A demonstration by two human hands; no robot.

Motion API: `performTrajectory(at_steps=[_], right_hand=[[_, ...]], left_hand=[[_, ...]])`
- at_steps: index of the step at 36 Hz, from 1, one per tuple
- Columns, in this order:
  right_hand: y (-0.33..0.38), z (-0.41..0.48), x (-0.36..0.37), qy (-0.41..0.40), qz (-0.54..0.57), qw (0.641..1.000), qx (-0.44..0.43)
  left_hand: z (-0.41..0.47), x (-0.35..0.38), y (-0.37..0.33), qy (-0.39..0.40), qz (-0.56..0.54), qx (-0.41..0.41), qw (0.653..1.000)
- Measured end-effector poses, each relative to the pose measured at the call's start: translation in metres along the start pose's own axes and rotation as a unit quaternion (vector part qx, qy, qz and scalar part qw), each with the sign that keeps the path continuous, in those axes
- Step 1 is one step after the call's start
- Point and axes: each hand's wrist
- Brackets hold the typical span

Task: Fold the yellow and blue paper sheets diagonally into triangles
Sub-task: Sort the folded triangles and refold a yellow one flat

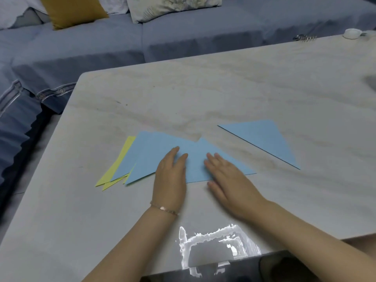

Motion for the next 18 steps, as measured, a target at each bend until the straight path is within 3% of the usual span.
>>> performTrajectory(at_steps=[3,6,12,18], right_hand=[[0.005,-0.002,0.013,0.049,-0.015,0.998,-0.023],[0.009,-0.008,0.022,0.084,-0.021,0.995,-0.058],[0.008,-0.010,0.023,0.081,-0.066,0.991,-0.085],[0.001,-0.018,0.016,0.084,-0.089,0.991,-0.051]], left_hand=[[-0.017,0.004,-0.016,0.097,-0.011,0.077,0.992],[-0.038,0.010,-0.017,0.196,0.010,0.077,0.978],[-0.047,0.009,-0.016,0.201,0.068,0.062,0.975],[-0.051,0.008,0.002,0.192,0.146,0.054,0.969]])
Point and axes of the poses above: each hand's wrist, its own z-axis towards the middle knuckle, its own x-axis out of the palm, y = z × x, and after that the axes turned 4 degrees about -y, right-handed
